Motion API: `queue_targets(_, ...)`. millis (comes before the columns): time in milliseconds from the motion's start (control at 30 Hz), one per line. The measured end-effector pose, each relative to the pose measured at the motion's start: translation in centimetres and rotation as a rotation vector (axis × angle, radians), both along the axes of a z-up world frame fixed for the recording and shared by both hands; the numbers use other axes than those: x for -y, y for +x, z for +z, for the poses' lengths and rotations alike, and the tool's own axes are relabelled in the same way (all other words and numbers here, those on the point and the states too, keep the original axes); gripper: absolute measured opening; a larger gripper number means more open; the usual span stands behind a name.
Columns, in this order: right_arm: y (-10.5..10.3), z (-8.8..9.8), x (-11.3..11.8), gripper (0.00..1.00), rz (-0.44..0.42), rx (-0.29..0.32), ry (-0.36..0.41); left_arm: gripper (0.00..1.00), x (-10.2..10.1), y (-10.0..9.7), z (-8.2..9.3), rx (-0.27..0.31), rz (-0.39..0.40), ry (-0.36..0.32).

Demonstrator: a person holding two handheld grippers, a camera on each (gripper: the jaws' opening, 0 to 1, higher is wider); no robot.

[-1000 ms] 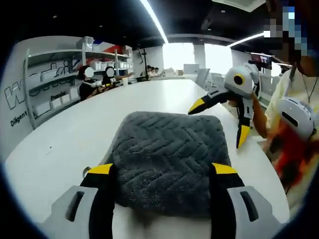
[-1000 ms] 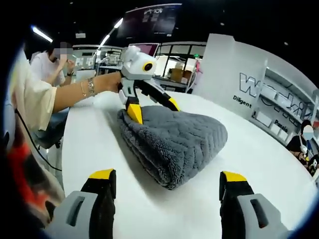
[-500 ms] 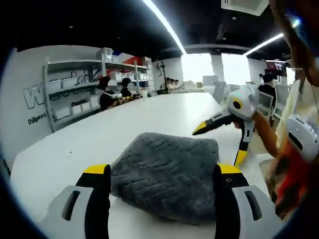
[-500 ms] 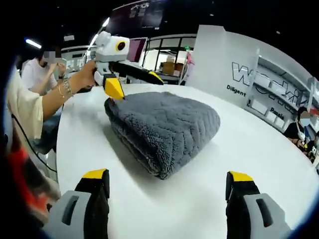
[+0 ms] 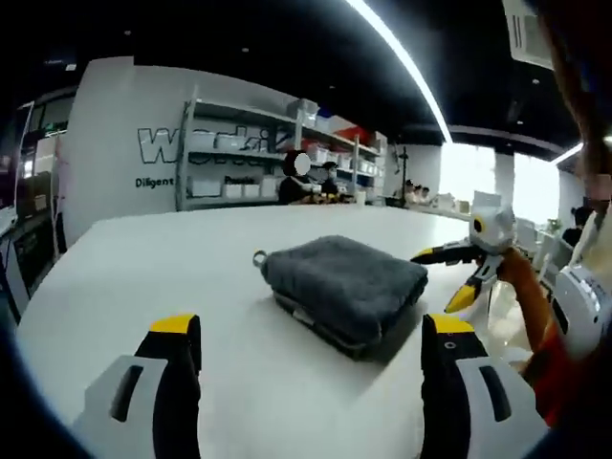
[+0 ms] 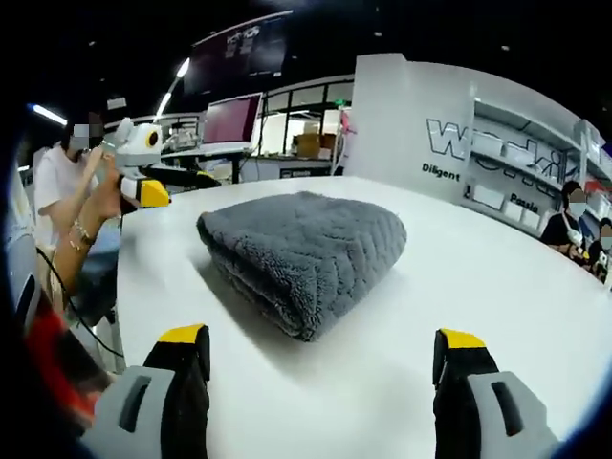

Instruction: Fold the towel on the table until its edges align and the towel forms a compact rectangular stack.

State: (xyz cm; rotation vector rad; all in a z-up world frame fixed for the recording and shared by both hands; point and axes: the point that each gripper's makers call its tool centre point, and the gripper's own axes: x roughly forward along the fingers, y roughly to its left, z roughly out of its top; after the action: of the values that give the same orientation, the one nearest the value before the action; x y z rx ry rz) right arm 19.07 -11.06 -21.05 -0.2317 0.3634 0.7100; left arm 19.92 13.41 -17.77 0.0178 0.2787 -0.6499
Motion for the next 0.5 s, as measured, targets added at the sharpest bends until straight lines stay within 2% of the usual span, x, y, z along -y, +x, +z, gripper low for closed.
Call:
queue_targets(67,0.0,0.1,-0.1,0.99,-0.006,-0.003,0.004,0.98,-0.4,-0.1,-0.6,-0.016,0.039,-0.005)
queue_targets(233,-0.4,0.0,-0.5,0.99,0.008,-0.013,-0.005,0.99,0.7,-2.3,-1.7,-0.066,-0.003,-0.036)
queue_targets(433,-0.9,0.1,-1.1,0.99,0.034,-0.024,0.023,0.99,1.1,-3.6,-2.7,-0.075,-0.022,0.025)
queue_targets(500,-1.0,0.0,-1.0,0.99,0.035,-0.025,0.013,0.99,1.1,-3.7,-2.7,-0.071,-0.023,0.023)
